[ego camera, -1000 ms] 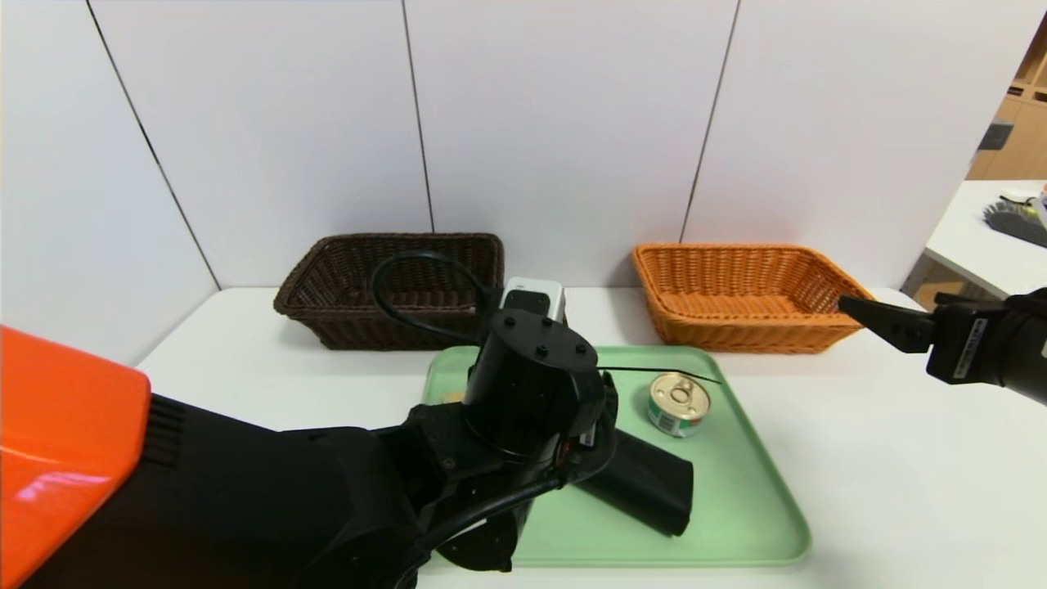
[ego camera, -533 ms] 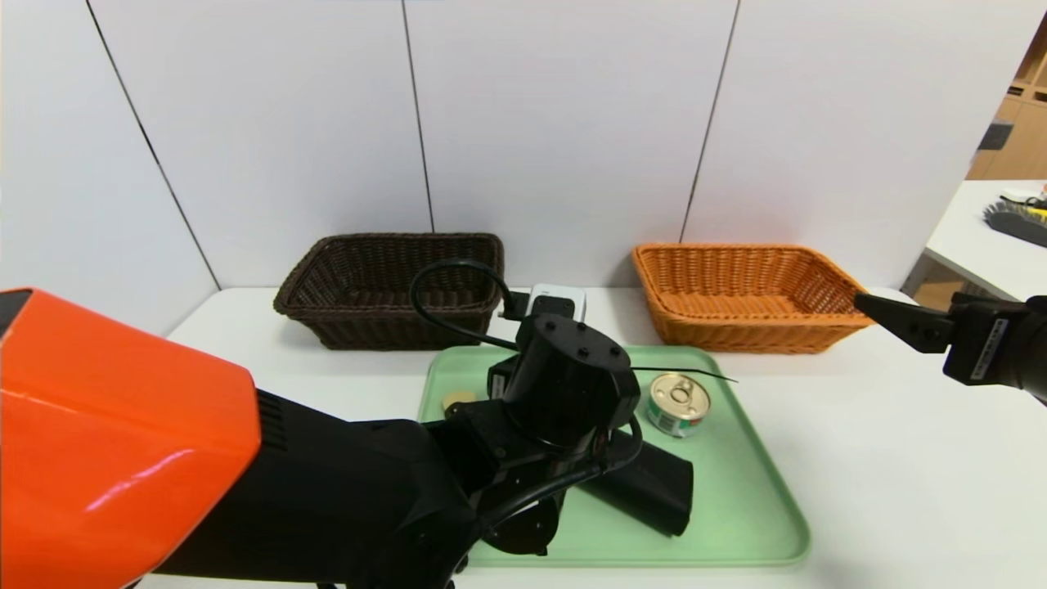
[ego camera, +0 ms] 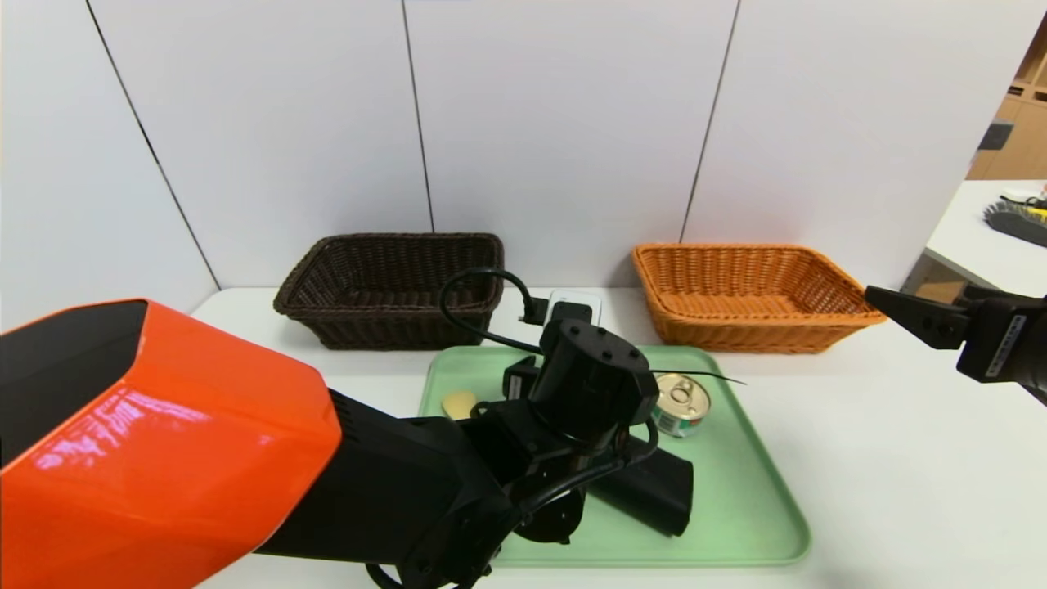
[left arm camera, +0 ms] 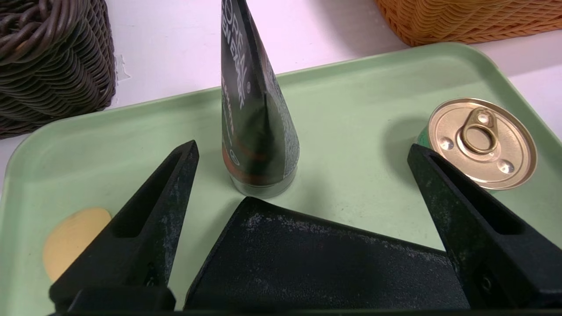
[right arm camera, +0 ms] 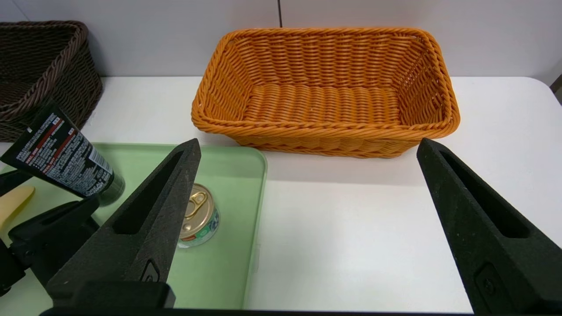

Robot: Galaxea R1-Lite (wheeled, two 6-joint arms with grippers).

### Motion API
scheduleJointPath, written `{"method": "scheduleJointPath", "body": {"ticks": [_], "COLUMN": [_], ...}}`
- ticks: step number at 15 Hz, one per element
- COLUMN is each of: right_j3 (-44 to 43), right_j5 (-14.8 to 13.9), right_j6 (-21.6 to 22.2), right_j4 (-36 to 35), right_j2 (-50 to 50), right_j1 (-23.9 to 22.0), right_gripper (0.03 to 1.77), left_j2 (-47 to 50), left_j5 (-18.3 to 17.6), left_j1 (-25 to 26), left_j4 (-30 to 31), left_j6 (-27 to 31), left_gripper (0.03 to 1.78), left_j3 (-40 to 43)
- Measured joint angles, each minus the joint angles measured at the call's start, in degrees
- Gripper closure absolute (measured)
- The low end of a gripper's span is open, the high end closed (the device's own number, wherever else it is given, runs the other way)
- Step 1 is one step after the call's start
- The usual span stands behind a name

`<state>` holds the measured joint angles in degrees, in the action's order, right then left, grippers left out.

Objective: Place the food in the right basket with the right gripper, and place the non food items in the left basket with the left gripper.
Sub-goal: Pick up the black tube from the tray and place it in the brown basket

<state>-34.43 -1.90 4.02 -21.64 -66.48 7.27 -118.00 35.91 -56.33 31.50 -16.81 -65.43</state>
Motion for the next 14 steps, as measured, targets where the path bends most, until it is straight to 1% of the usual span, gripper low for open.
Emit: {"method": "scheduleJointPath", "body": {"ticks": [5,8,14], "right_j3": [0.6,0.7,1.9], "right_j5": [0.9,0.8,0.8], "right_j6": [-0.1,-0.1,-0.2], "right_j4": [0.3,0.5,0.7], "right_j2": [1.4,2.5,5.0], "right_j1": [0.0,0.0,0.0], "right_gripper": [0.10,0.10,0.10], "left_j2": [-1.3,-1.9,-3.4], "left_j5": [0.0,0.0,0.1], "left_j1": [2.1,2.3,2.4], "left_j4": [-1.3,-1.2,-1.1], "left_j6": [0.4,1.4,1.5], "left_gripper": [0.12,0.12,0.12], "left_j3": [-1.7,-3.0,-4.7]}}
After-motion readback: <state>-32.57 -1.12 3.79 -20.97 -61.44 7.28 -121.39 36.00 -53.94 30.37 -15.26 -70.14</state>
